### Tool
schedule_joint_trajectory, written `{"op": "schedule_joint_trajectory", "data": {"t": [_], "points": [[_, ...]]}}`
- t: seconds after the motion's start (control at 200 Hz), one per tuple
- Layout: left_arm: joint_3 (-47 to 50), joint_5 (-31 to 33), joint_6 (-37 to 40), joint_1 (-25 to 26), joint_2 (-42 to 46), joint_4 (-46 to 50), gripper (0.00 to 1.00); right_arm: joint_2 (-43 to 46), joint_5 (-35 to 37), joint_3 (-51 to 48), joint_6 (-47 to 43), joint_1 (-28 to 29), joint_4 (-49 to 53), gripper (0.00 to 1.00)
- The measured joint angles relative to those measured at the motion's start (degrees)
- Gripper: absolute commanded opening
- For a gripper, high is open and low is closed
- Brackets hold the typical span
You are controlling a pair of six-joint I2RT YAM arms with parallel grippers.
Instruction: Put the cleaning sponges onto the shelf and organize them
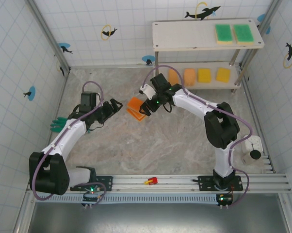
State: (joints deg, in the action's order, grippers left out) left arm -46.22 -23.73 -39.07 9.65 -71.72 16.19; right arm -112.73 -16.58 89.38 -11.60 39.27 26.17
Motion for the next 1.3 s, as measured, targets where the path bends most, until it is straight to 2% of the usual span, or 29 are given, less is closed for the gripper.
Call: {"op": "schedule_joint_trajectory", "data": {"t": [0.365, 0.806, 1.297], "points": [[1.1, 0.2, 0.6, 0.0, 0.0, -0.8, 0.97, -4.0, 3.5, 0.0, 1.7, 1.5, -3.0, 0.98], [1.6, 0.2, 4.2, 0.0, -1.7, -1.2, 0.97, -7.3, 12.2, 2.3, 3.4, 4.1, -4.7, 1.00], [2.7, 0.4, 4.7, 0.0, -1.7, -1.5, 0.97, -9.2, 15.6, 3.1, 4.1, 4.3, -5.1, 0.86]]}}
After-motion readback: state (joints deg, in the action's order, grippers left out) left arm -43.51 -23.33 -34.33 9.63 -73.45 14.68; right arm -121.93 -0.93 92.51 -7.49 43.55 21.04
